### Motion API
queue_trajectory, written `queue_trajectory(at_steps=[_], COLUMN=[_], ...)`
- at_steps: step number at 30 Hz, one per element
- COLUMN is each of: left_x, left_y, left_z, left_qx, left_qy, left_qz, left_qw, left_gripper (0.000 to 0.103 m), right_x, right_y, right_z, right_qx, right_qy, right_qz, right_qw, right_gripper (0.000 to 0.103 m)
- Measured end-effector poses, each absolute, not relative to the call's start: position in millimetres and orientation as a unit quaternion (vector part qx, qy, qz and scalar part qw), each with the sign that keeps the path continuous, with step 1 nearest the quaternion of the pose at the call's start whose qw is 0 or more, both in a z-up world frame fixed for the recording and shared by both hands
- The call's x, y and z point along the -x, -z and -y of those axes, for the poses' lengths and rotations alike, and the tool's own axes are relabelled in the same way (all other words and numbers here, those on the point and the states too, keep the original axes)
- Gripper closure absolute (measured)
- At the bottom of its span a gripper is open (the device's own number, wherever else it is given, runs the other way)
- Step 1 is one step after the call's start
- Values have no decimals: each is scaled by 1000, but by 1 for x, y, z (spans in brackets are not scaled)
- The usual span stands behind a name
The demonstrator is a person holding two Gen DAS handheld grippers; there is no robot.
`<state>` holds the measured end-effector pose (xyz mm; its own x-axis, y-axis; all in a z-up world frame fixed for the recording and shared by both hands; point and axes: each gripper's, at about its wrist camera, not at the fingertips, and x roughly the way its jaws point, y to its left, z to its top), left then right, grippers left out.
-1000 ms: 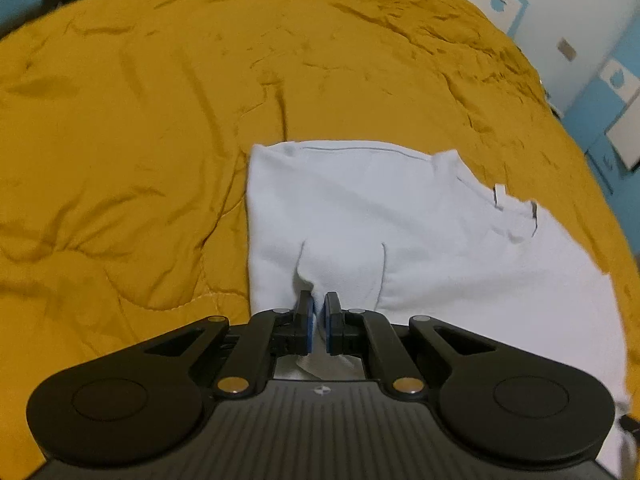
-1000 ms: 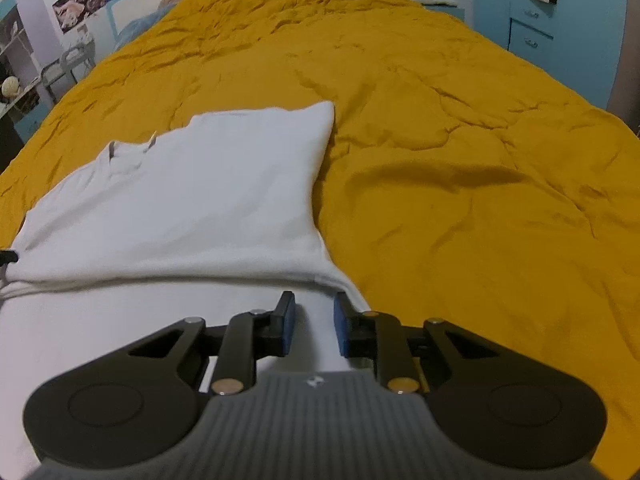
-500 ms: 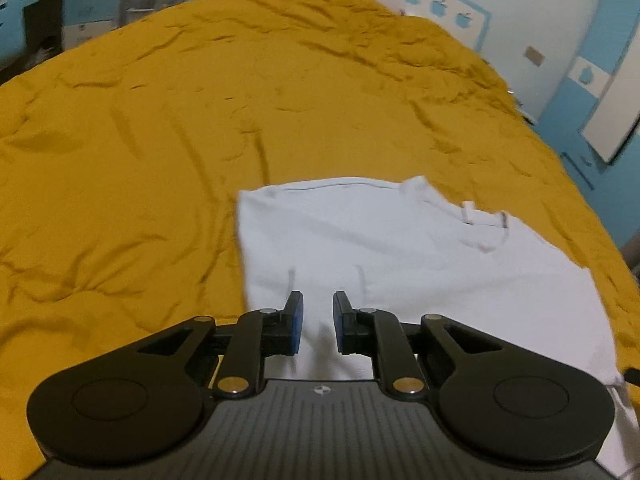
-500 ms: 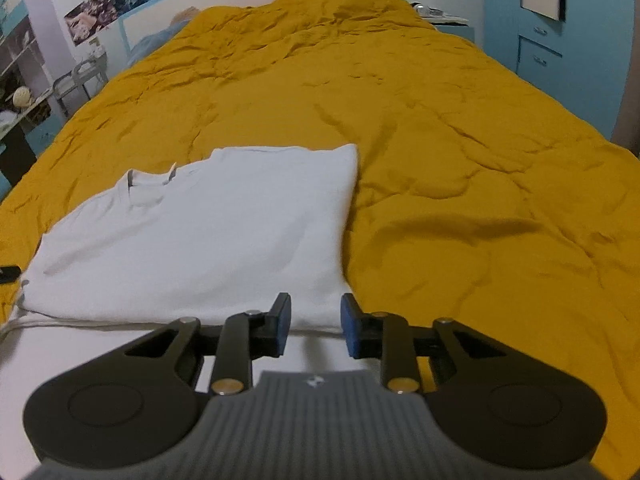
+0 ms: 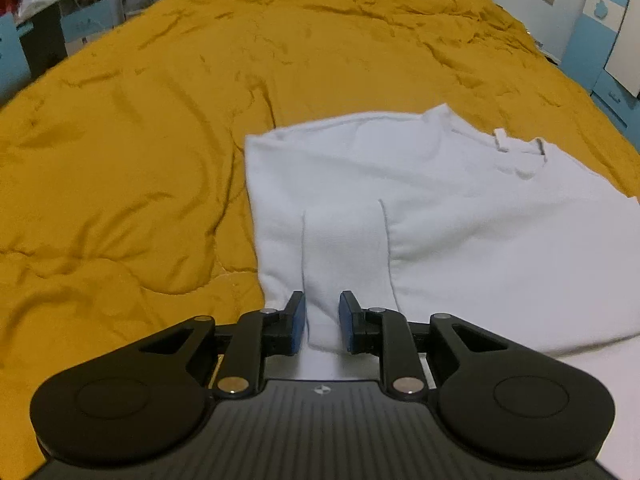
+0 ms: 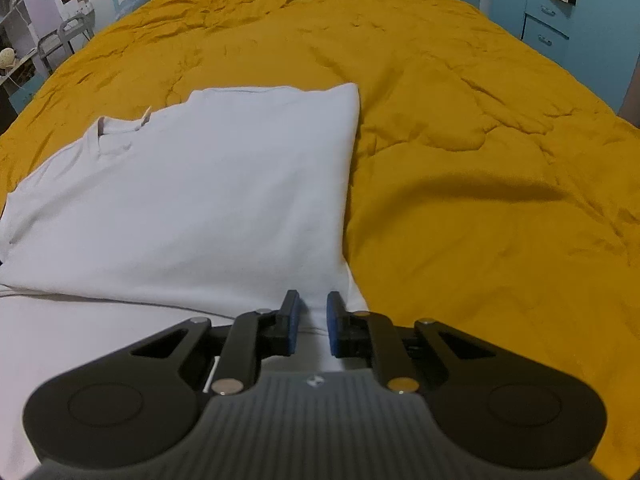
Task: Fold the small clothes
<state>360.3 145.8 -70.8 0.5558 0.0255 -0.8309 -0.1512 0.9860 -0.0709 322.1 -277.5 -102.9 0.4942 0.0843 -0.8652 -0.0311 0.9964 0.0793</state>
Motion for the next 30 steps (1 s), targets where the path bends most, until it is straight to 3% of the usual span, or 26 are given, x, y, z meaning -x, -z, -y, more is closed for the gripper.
queue_trajectory(at_steps=[5,11,19,30], left_x=[-322,-272,-206,-119], left_y=[43,16,-8,-13], left_z=[-137,-127,-122,-91], left_qx=[47,26,11,-86], left_qy=[-19,33,117,242], left_qz=[-456,-448,-434,-440], left_qw=[889,893,893,860], left_gripper=[71,69,66,48], right_x=[-299,-250,-179,-77], right_y=[71,30,-14,-32], right_z=[276,270,274,269], right_qx=[-43,-10,50,180], right_qy=[-54,-105,-170,-262], right_qz=[-490,-469,-447,-447], right_qw=[869,877,877,836], right_gripper=[90,88,78,70])
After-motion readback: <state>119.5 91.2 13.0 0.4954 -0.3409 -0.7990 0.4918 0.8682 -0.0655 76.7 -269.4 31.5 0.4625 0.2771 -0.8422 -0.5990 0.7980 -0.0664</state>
